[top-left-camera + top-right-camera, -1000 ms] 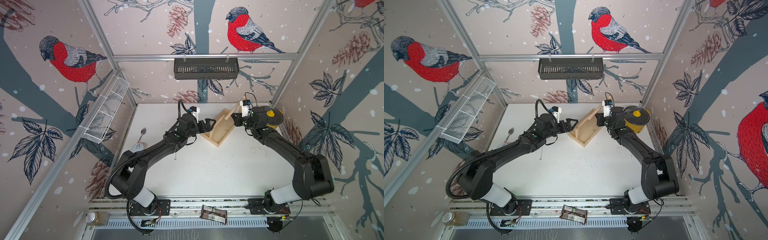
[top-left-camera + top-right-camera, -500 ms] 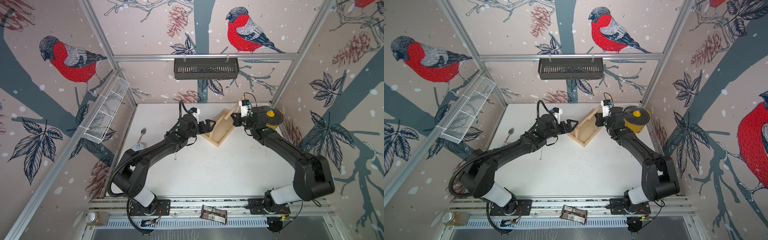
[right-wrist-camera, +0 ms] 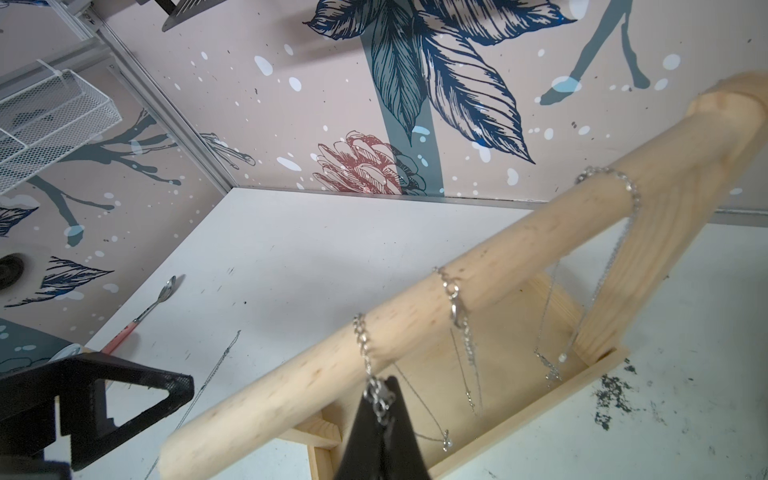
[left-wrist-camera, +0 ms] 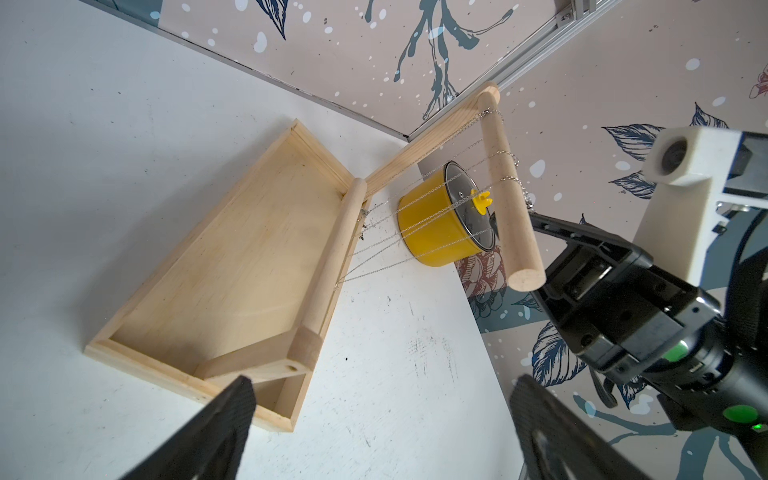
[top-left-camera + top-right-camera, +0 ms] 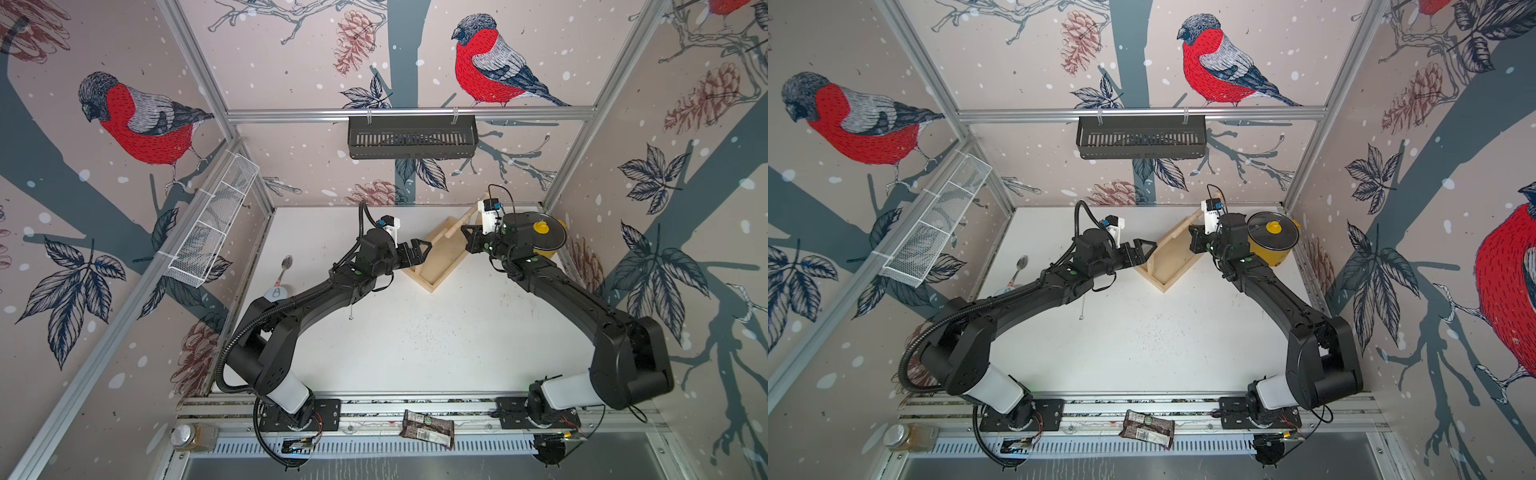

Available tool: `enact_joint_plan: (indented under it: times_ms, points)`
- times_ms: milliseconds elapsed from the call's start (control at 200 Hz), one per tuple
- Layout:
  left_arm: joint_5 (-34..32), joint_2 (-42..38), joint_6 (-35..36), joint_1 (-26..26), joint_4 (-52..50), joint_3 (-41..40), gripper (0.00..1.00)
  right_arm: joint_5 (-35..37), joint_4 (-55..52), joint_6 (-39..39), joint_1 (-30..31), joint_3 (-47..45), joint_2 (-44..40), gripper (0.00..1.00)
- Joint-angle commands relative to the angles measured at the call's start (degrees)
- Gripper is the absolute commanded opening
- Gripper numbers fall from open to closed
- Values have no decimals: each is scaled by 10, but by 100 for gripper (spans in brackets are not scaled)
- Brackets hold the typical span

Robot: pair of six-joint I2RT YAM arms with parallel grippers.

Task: Take the necklace off the jewelry display stand
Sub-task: Take off the necklace from the stand.

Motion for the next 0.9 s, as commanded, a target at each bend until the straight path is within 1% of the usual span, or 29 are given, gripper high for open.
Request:
enact_joint_plan:
  times_ms: [0, 155, 305, 480, 490, 540, 615, 700, 820, 895]
  points:
    - [6, 1, 2, 2, 18, -1, 97, 7, 6, -8, 7, 7, -10, 5]
    - [18, 13, 12, 2, 4, 2, 97, 11, -10, -15, 15, 20, -15, 5]
    - [17, 9, 8, 2, 21, -15, 97, 14, -16, -18, 25, 25, -22, 5]
    - [13, 2, 23, 2, 31, -18, 97, 18, -23, -23, 33, 31, -29, 5]
    - [13, 1, 23, 2, 32, -27, 97, 18, -23, -23, 33, 31, -29, 5]
    - [12, 2, 30, 1, 36, -34, 97, 18, -24, -23, 36, 33, -32, 5]
    - [17, 6, 65, -5, 47, -36, 97, 20, -24, -26, 40, 35, -35, 5]
    - [-5, 12, 92, -12, 2, -24, 97, 22, -27, -28, 45, 40, -37, 5]
    - [1, 17, 108, -11, 16, -25, 97, 25, -30, -30, 52, 46, -38, 5]
    - [23, 25, 116, -11, 30, -25, 97, 28, -32, -31, 56, 50, -39, 5]
